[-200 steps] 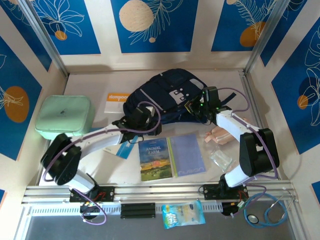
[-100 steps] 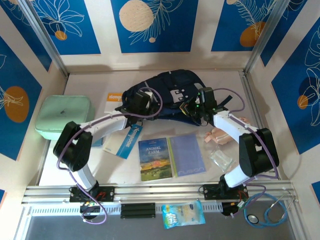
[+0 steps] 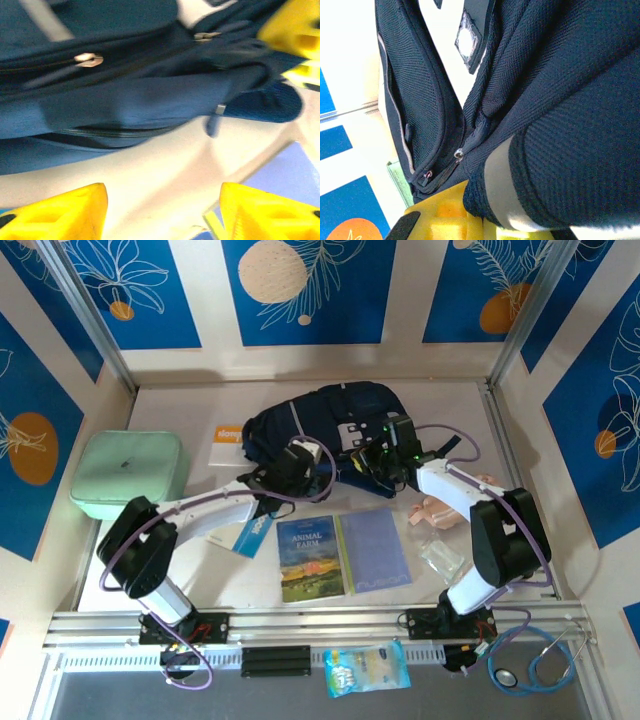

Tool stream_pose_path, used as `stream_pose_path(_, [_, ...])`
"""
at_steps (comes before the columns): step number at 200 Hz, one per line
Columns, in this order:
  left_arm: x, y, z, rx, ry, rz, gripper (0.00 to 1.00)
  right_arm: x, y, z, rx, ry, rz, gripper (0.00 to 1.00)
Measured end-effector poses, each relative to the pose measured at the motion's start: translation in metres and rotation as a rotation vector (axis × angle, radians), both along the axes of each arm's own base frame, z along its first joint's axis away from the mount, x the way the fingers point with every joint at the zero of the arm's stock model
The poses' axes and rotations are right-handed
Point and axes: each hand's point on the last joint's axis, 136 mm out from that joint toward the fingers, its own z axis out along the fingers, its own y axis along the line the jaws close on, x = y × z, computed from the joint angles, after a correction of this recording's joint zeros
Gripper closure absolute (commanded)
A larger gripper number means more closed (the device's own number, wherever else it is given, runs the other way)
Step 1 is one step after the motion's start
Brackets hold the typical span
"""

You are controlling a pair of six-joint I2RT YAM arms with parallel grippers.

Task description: Pack the student bag

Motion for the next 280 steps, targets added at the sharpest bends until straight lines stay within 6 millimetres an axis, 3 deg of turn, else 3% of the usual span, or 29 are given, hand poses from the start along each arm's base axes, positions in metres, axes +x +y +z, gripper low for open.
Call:
stream_pose_path(18, [-0.007, -0.017, 0.000, -0.020, -0.013, -0.030, 0.44, 0.003, 0.003, 0.004, 0.011, -0.001, -0.008, 1.00])
stream_pose_path(44, [-0.002, -0.037, -0.015, -0.010, -0.005, -0.047, 0.47, 0.007, 0.007, 0.011, 0.022, -0.010, -0.008, 1.00])
stream_pose_path(72, [0.011, -0.044, -0.031, 0.021, -0.001, -0.013, 0.49, 0.010, 0.009, 0.015, 0.022, -0.012, -0.006, 1.00])
stream_pose_path(98, [0.026, -0.049, -0.026, 0.023, -0.028, 0.028, 0.55, 0.011, 0.010, 0.015, 0.020, -0.007, -0.006, 1.00])
stream_pose_path(147, [0.048, -0.048, 0.000, 0.015, -0.070, 0.151, 0.64, 0.018, 0.013, 0.025, 0.028, -0.026, -0.004, 1.00])
stream_pose_path(217, [0.055, -0.039, -0.011, 0.083, -0.061, 0.213, 0.73, 0.019, 0.015, 0.021, 0.030, -0.010, 0.004, 1.00])
stream_pose_path(280, [0.064, -0.036, -0.004, 0.115, -0.091, 0.241, 0.75, 0.023, 0.017, 0.030, 0.039, -0.028, 0.008, 1.00])
